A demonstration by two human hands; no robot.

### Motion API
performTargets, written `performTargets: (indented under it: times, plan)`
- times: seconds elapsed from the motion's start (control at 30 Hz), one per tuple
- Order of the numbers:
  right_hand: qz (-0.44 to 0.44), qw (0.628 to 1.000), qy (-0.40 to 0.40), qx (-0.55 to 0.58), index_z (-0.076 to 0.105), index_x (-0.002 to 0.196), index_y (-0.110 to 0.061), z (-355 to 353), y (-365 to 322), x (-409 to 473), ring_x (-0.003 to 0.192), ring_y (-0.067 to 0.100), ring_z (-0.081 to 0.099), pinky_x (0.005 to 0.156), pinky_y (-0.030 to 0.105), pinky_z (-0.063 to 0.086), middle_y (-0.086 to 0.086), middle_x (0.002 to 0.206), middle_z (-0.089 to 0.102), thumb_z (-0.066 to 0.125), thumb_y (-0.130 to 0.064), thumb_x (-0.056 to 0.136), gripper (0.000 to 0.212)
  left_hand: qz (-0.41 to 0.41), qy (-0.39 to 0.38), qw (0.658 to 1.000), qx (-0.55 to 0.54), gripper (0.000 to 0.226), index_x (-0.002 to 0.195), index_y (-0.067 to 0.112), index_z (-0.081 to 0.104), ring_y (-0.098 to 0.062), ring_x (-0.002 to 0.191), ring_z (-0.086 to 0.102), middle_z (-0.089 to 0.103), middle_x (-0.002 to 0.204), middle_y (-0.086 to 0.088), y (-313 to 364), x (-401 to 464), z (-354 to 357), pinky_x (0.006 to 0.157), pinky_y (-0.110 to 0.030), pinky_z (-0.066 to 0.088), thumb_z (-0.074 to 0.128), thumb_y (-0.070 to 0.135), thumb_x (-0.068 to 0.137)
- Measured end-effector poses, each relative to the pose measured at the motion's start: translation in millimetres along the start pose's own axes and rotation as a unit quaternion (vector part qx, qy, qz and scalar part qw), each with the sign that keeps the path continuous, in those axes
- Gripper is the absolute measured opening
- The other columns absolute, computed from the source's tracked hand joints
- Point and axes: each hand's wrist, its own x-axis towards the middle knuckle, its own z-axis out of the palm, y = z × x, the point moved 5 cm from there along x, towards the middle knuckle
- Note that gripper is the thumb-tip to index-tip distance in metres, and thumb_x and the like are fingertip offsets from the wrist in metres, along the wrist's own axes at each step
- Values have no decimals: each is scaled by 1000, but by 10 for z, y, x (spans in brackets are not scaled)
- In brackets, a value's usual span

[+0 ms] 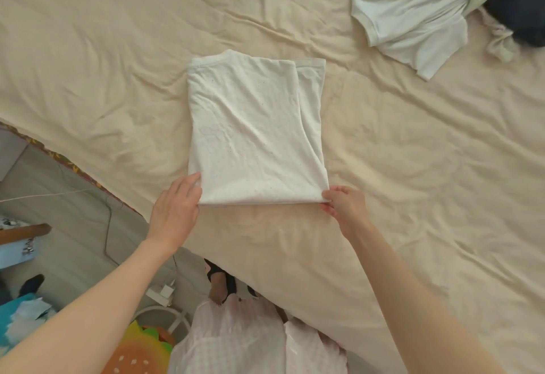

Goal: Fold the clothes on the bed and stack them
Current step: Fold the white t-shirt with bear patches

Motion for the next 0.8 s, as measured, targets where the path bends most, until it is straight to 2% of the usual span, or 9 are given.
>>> performTargets:
  times: [0.13, 0.23, 0.3, 0.43, 0.5, 0.57, 0.63, 0.7, 0.8]
  plan:
    - [-10, 999, 32, -36, 56, 84, -7, -53, 78, 52, 83, 21, 61, 69, 30, 54, 10, 94, 60, 58, 4, 81, 11, 2, -12, 1000, -23, 29, 78, -1, 59, -42, 107, 58, 58, 123, -23, -8, -20, 113, 74, -46, 52, 68, -20, 58]
    - [-13, 995, 0, -103, 60, 104, -3, -3, 66, 78, 88, 25, 62, 77, 35, 52, 10, 100, 61, 58, -2, 84, 21, -64, -25, 986, -155, 18, 89, 3, 60, -30, 131, 38, 41, 144, -11, -152, -20, 300, 100, -39, 39, 58, -9, 77]
    - [-8, 993, -36, -116, 63, 93, -7, 77, 42, 65, 79, 19, 58, 76, 34, 49, 5, 93, 62, 58, -13, 88, 9, -201, -18, 921, -333, 25, 106, 10, 57, -20, 133, 36, 37, 144, -2, -297, -23, 418, 102, -29, 35, 54, -2, 84]
    - [-7, 997, -34, -65, 59, 83, -19, 225, -12, 73, 81, 12, 60, 70, 28, 51, -3, 92, 63, 61, -31, 89, 13, -427, 6, 681, -595, 44, 131, 11, 43, -16, 112, 56, 54, 127, 1, -432, 28, 572, 88, -33, 49, 59, 22, 91]
    - [-38, 994, -12, -105, 59, 83, -21, 270, -51, 93, 83, 12, 61, 65, 26, 50, -2, 97, 63, 62, -31, 86, 10, -434, -64, 647, -624, 35, 124, 15, 52, -13, 101, 59, 62, 115, 4, -398, 95, 629, 74, -29, 48, 58, 28, 92]
    - [-34, 994, -8, -102, 61, 87, -16, 292, -86, 108, 89, 17, 62, 76, 32, 53, 2, 101, 64, 64, -25, 84, 9, -422, -101, 635, -639, 26, 116, 17, 57, -10, 95, 60, 64, 105, 8, -349, 122, 641, 69, -25, 46, 59, 26, 92]
    - [18, 999, -27, -40, 61, 97, -7, 292, -72, 120, 94, 23, 63, 87, 38, 52, 7, 102, 65, 67, -13, 84, 15, -419, -99, 586, -686, 21, 112, 13, 59, -10, 93, 63, 67, 103, 5, -330, 109, 646, 69, -24, 50, 60, 17, 91]
    - [83, 995, -37, 49, 60, 104, 0, 258, -31, 89, 90, 23, 64, 79, 36, 54, 8, 99, 65, 67, -1, 81, 23, -422, -98, 536, -725, 16, 106, 11, 61, -14, 94, 65, 69, 103, 1, -319, 57, 620, 69, -27, 52, 60, 13, 90]
    - [140, 980, -31, 139, 59, 95, 0, 192, 63, -70, 81, 19, 64, 56, 28, 53, 8, 94, 65, 64, 6, 81, 15, -437, -117, 498, -740, 14, 102, 12, 62, -16, 93, 66, 70, 99, -1, -266, -81, 548, 67, -28, 53, 60, 11, 89]
